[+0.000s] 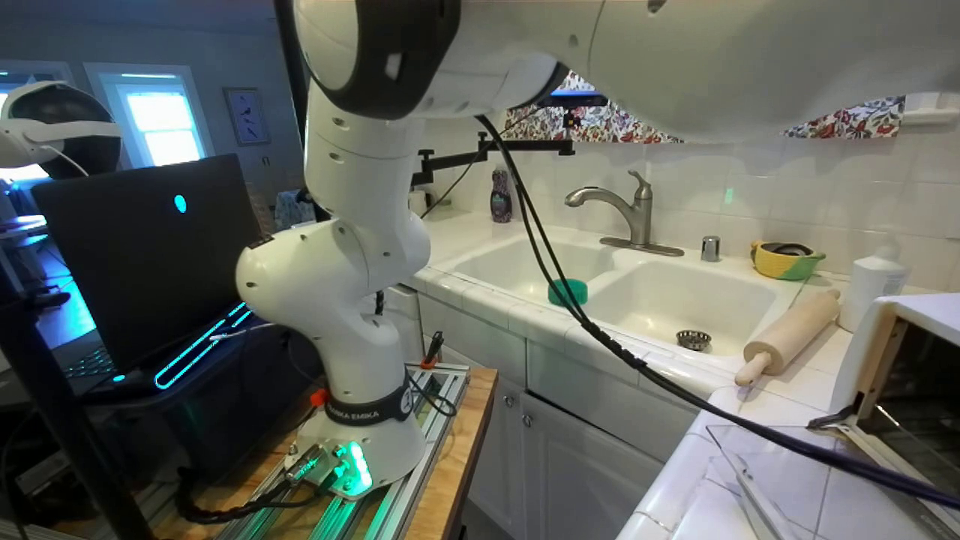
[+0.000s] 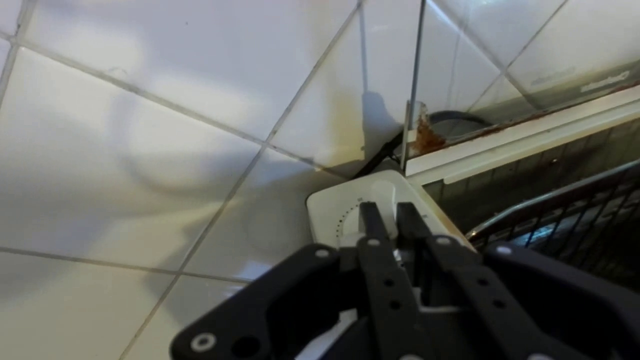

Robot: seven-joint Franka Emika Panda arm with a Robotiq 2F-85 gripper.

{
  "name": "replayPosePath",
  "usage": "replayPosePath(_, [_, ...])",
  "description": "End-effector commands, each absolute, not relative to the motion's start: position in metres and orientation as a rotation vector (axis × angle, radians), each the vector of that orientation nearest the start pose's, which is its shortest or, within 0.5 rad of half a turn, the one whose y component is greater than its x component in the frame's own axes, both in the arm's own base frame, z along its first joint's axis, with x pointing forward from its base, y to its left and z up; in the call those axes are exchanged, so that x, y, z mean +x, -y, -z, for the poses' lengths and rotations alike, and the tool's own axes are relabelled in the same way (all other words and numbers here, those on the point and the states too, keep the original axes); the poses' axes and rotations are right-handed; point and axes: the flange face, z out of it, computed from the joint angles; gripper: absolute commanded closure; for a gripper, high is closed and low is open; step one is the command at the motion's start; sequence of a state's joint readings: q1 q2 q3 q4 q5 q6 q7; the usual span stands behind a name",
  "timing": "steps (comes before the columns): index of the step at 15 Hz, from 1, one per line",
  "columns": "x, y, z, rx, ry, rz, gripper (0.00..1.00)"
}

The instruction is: Turn the bottom switch of the oven to the right

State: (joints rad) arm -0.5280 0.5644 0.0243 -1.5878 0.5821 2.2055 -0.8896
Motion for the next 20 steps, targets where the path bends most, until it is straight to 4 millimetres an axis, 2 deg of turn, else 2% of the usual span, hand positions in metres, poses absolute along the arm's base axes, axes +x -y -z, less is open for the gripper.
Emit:
replayPosePath(1, [0.624,0.346,-0.304,-2.612,-0.016,0.518,0.97])
replayPosePath(8, [0.616,0.376,-0.273,-2.393,-0.163,0.535,0.97])
replayPosePath(20, [0.615,0.393,-0.231,-2.186,-0.25,0.473,0.97])
